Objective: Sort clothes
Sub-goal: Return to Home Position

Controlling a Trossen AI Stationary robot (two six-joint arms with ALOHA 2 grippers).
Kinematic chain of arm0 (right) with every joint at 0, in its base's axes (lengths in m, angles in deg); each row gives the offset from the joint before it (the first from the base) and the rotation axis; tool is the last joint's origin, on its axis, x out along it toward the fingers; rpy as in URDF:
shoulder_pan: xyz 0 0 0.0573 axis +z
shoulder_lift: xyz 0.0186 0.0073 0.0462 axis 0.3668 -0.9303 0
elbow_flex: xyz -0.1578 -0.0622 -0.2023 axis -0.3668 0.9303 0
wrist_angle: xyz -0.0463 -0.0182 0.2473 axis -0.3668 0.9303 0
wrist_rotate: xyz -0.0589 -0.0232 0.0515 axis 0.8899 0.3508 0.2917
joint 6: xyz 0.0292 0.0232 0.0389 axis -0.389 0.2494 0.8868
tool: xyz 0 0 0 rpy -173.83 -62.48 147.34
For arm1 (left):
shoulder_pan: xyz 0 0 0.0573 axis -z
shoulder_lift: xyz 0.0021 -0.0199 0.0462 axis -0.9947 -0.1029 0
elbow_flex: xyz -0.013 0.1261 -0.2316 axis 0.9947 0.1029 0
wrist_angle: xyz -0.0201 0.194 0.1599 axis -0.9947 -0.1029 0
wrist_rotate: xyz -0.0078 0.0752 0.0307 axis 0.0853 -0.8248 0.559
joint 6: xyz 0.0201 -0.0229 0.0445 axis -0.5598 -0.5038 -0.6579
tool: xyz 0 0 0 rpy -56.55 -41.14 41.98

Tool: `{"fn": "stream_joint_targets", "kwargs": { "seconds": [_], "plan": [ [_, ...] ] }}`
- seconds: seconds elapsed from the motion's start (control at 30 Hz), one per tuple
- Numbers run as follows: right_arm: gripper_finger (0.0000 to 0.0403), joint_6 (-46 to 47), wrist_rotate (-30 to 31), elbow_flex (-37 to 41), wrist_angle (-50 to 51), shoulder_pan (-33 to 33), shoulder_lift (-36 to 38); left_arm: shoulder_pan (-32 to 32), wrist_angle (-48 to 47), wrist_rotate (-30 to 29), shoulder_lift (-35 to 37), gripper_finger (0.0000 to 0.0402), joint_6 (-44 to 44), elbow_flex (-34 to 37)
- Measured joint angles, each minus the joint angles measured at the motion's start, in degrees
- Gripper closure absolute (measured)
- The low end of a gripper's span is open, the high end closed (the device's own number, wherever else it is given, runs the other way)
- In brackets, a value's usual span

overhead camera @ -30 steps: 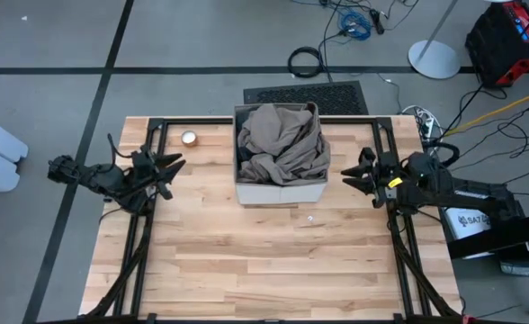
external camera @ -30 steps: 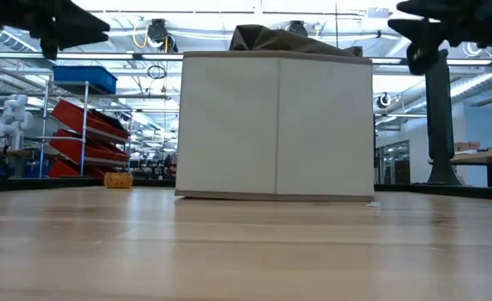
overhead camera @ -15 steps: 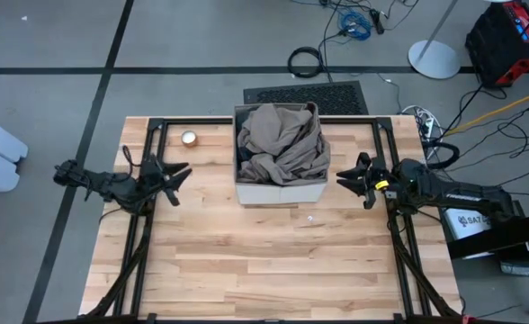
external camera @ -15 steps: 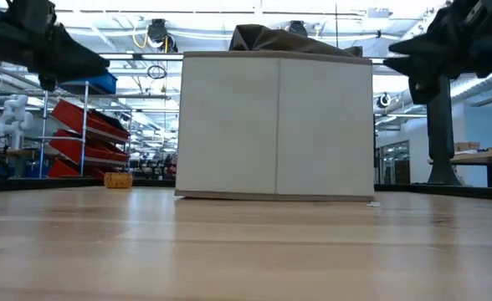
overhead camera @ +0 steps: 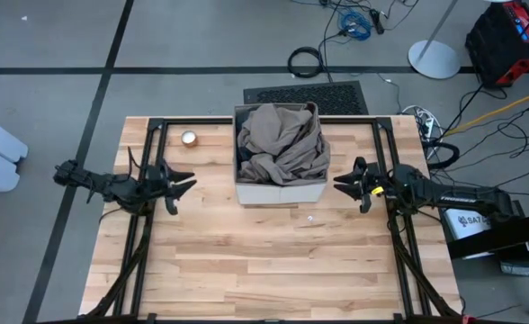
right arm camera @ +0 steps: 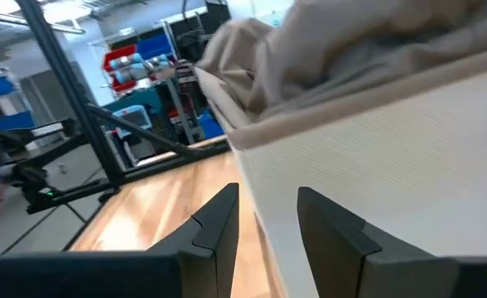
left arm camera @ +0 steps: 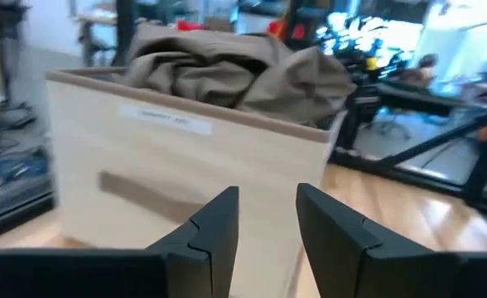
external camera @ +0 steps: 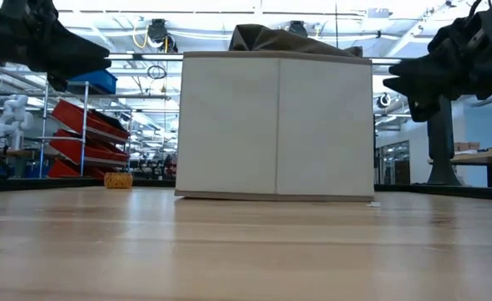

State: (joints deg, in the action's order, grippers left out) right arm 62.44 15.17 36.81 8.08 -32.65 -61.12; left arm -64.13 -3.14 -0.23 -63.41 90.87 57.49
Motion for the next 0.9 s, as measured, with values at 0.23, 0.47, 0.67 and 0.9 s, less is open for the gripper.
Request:
{"fn": "stream_joint_targets", "kwargs": {
  "seconds": [0.23,0.47,0.67,0.9],
  "plan": [
    [0.0291,-0.23,1.22,0.0,0.38,0.0,0.0,-0.11,17.34,19.32,-0.07,0.0269,-5.38,7.64],
    [0.0291,-0.22,1.16,0.0,3.66,0.02,-0.07,-0.07,14.75,35.9,-0.07,0.0269,-4.05,7.64],
    [0.0291,-0.9,1.17,0.0,3.4,-0.04,-0.2,-0.07,7.25,36.51,-0.14,0.0269,-1.6,7.64],
    [0.0291,2.41,0.95,0.0,4.02,0.0,-0.31,-0.07,7.36,34.94,-0.13,0.0269,1.65,7.64]
  ]
}}
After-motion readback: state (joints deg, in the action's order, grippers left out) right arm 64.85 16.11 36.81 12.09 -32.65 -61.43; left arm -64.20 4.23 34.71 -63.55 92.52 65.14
